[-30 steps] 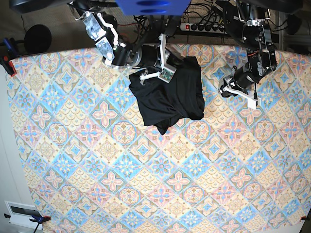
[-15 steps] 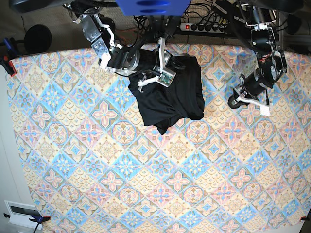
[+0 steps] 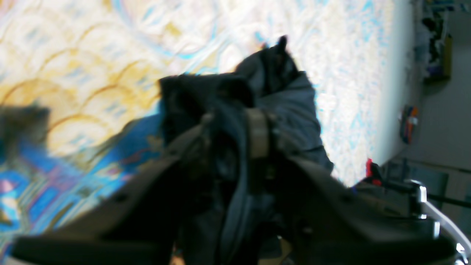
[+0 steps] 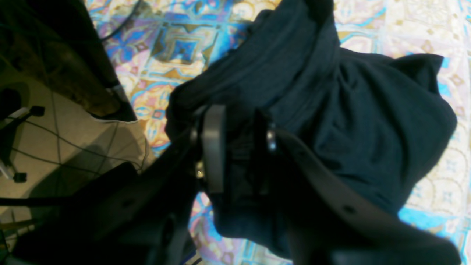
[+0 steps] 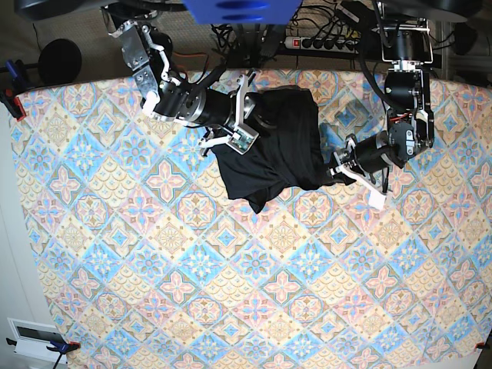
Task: Layout the t-shirt on the table in an organized manner, then fold the t-shirt properly
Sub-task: 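Grasp the bundle edge with the right gripper and the left gripper, then lift and fold the bundle edges inward with both grippers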
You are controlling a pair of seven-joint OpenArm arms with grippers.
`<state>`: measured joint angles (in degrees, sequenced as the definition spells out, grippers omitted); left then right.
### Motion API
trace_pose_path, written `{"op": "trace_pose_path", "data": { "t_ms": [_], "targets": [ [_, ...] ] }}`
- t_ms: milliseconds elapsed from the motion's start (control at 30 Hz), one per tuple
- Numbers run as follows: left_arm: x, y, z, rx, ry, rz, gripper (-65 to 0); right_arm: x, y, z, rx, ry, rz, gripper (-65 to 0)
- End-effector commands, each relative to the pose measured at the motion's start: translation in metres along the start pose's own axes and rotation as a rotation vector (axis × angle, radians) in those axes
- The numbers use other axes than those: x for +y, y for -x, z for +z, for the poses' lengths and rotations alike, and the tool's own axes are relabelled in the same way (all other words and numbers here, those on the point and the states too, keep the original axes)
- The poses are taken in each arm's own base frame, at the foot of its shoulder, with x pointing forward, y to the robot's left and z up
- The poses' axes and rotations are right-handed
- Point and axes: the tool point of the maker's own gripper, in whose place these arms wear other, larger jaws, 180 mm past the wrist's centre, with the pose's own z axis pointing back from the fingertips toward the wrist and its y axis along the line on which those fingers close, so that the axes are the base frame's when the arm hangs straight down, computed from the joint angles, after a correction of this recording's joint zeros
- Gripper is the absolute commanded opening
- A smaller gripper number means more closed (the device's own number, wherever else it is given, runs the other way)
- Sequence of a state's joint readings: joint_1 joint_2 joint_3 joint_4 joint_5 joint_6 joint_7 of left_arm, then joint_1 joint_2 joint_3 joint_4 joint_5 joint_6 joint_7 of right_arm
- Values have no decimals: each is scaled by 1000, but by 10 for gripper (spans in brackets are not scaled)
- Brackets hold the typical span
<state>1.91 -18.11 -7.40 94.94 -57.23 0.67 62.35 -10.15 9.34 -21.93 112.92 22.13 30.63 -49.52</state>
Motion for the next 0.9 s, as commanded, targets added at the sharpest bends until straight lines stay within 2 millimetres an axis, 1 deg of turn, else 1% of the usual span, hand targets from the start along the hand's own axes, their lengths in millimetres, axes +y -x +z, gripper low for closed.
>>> {"op": "trace_pose_path", "data": {
  "t_ms": [0, 100, 200, 267, 400, 433, 500, 600, 633, 800, 867],
  "targets": [
    [-7, -8, 4, -22, 21, -16, -444, -5, -15, 4, -56, 10, 3, -520],
    [-4, -1, 3, -9, 16, -8, -408, -8, -14, 5, -57, 20, 0, -520],
    [-10, 5, -3, -4, 34, 9, -407, -9, -14, 6, -57, 22, -1, -520],
    [-10, 11, -9, 4, 11, -1, -414, -9, -14, 6, -57, 22, -1, -520],
    [-14, 36, -29, 73, -47, -88, -447, -9, -15, 6, -59, 22, -1, -520],
    [-15, 40, -31, 87, -52, -105, -462, -9, -15, 6, -59, 22, -1, -520],
    [-16, 43, -33, 96, -59, -119, -512, -8, -15, 5, -59, 20, 0, -520],
    [-14, 40, -31, 89, -62, -120, -608, -9, -15, 6, -59, 22, -1, -520],
    [-10, 36, -28, 73, -69, -110, -643, -9, -14, 6, -58, 22, -2, -520],
    [16, 1, -4, -41, -116, -32, -650, -9, -15, 6, -59, 23, -1, -520],
    [23, -8, 4, -76, -129, -13, -650, -8, -15, 6, -59, 21, -1, -520]
  ]
}}
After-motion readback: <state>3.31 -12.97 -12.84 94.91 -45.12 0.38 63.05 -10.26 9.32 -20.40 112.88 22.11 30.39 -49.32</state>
